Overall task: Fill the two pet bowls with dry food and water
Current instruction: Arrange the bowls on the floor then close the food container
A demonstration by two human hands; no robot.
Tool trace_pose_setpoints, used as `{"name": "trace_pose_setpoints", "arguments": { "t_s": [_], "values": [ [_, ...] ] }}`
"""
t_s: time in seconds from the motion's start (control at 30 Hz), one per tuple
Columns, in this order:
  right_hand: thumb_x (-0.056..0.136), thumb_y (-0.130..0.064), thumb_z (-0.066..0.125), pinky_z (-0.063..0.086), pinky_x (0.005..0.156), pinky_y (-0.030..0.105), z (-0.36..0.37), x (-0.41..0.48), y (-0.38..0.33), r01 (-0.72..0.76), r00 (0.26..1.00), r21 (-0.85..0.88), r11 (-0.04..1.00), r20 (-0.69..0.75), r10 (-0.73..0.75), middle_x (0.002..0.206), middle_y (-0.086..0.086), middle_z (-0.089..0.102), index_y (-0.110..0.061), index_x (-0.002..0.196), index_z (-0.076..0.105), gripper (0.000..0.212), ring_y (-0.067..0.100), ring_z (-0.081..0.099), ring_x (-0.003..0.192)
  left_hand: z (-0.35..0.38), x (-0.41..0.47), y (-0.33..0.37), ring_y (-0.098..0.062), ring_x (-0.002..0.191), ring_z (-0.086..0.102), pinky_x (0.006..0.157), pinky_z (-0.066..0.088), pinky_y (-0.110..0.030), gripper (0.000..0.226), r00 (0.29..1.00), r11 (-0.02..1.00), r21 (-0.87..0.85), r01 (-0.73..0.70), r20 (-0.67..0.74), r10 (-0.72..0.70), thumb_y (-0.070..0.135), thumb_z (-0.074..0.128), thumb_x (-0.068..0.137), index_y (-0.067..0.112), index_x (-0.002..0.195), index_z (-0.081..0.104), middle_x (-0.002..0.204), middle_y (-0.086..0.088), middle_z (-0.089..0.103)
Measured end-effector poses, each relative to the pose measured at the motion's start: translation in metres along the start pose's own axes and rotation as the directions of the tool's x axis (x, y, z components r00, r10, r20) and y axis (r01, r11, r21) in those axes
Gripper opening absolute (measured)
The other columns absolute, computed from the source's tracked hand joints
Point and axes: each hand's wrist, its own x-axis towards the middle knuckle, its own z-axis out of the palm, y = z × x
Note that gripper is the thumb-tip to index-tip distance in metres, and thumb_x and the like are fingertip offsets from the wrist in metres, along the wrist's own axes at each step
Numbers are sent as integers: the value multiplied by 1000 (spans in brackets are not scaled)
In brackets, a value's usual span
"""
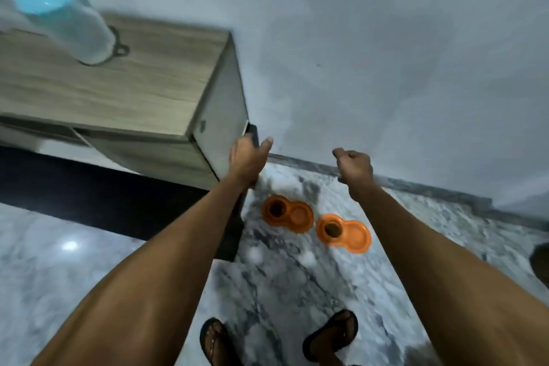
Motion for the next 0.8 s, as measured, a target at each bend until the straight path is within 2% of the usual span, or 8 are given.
{"name": "trace_pose_setpoints", "arguments": {
  "t_s": [0.17,0.3,0.43,0.5,0.57,0.67,0.73,0.8],
  "values": [
    [87,-33,63,55,92,53,80,-92,-72,96,993,28,995,64,-98,76,-3,58,-15,75,66,21,26,60,84,-131,-11,-39,-34,129,53,105,43,-38,60,995,999,-29,-26,-96,23,42,60,92,1,136,54,135,-22,58],
    [90,-28,61,56,91,52,143,-153,-118,168,982,22,986,89,-169,72,0,58,2,96,70,32,19,55,66,-227,-16,-74,-32,132,50,109,40,-38,62,987,998,-62,-20,-160,10,42,59,93,0,139,51,140,-20,55],
    [89,-28,62,56,93,49,205,-197,-161,234,963,10,972,136,-233,77,0,59,-10,82,68,21,24,60,81,-301,-18,-105,-32,132,50,108,39,-36,61,976,996,-92,-13,-218,-7,41,59,94,0,138,52,140,-18,56],
    [89,-26,61,56,92,49,237,-209,-180,277,948,7,961,158,-275,82,2,62,-14,80,67,17,23,60,79,-330,-15,-120,-32,132,50,107,39,-36,60,966,994,-111,-9,-258,-20,40,59,94,0,138,52,140,-18,56],
    [90,-26,61,58,90,47,271,-218,-195,302,935,2,953,194,-297,88,6,67,-12,85,70,17,20,59,74,-356,-10,-136,-33,132,50,108,38,-36,59,954,993,-117,0,-299,-35,39,59,94,0,138,52,139,-18,57],
    [88,-26,62,59,87,46,321,-233,-210,327,917,0,945,241,-318,79,4,66,-14,78,70,18,21,60,71,-391,-1,-162,-33,132,49,108,38,-37,59,941,991,-132,27,-331,-70,39,59,94,0,138,52,139,-18,57],
    [87,-28,63,57,88,45,354,-242,-220,347,908,-4,938,253,-334,80,6,67,-14,70,67,22,28,65,79,-413,11,-178,-33,132,50,109,39,-38,58,936,988,-145,46,-340,-93,39,59,95,0,138,51,139,-18,57],
    [87,-28,63,56,90,43,387,-249,-232,354,898,-2,935,278,-340,84,7,68,-15,70,67,22,31,67,86,-436,27,-191,-32,132,50,109,39,-38,58,926,985,-163,56,-359,-113,38,59,94,1,138,51,139,-17,57]
  ]
}}
